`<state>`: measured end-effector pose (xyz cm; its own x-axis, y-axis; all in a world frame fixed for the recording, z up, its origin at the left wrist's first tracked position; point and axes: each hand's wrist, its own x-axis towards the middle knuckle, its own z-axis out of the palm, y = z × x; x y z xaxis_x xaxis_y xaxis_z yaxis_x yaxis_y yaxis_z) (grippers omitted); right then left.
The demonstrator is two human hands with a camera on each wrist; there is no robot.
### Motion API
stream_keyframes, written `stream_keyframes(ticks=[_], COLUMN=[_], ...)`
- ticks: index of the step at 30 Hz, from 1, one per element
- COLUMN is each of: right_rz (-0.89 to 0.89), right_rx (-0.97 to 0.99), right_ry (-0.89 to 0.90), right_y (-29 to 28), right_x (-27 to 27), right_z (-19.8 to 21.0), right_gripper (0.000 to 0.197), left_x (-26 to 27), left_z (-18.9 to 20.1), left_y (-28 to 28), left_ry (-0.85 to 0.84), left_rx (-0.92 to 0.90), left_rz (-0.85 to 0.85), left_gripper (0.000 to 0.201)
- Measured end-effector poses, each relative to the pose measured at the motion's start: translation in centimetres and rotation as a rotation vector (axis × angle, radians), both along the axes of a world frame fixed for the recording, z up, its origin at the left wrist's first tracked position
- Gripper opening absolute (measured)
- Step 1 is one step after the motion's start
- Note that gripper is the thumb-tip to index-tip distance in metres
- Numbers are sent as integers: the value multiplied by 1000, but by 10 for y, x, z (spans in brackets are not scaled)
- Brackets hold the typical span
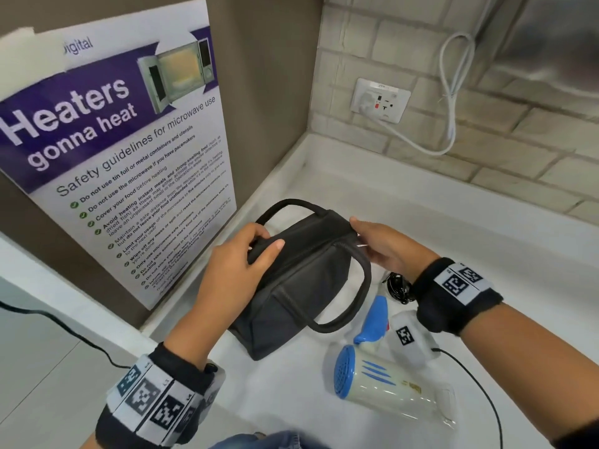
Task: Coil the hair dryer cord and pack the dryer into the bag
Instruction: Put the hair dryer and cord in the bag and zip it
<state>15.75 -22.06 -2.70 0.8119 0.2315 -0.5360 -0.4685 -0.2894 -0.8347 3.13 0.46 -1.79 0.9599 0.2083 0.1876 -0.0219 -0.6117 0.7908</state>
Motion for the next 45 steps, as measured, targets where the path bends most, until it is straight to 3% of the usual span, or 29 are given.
stream_keyframes(ticks=[4,8,10,13,15,18,25,29,32,35,37,40,43,45], right_rz=[-185,-154,-126,-25,51,118,311,342,535,719,847,958,898,885], right_rx=[20,-111,-300,-599,-657,-575,-317,-139,-218,-403,-490,-623,-663,-724], right_ry=[-7,-113,-246,-582,-734,-807,-740,-774,-995,-1310,-1406,-1424,-1349,-1274], right_y=[3,-1,0,12,25,37,58,68,78,88,91,93,90,83], right_x=[10,15,12,-2,-17,-33,-64,-85,-107,-128,-135,-137,-131,-125], right_z=[-1,9,16,31,41,51,70,74,68,54,39,26,41,54], right_gripper=[16,12,20,16,10,11,16,12,10,17,24,30,21,39], left_x=[-2,-3,-3,-1,0,2,9,22,30,36,39,40,42,44], left_z=[0,1,1,0,0,2,6,0,3,13,15,13,11,11], left_y=[2,3,1,-4,-8,-10,-16,-9,-5,-5,-5,-6,0,6], left_ry=[3,4,-1,-18,-31,-68,-77,55,118,127,114,119,109,98], left_rx=[14,20,38,69,74,51,-99,-486,-706,-585,-521,-411,-229,-200], left_rz=[-15,-25,-36,-42,-21,28,99,77,31,2,-30,-106,-161,-193], left_gripper=[17,19,20,20,20,18,17,22,27,30,33,33,30,27])
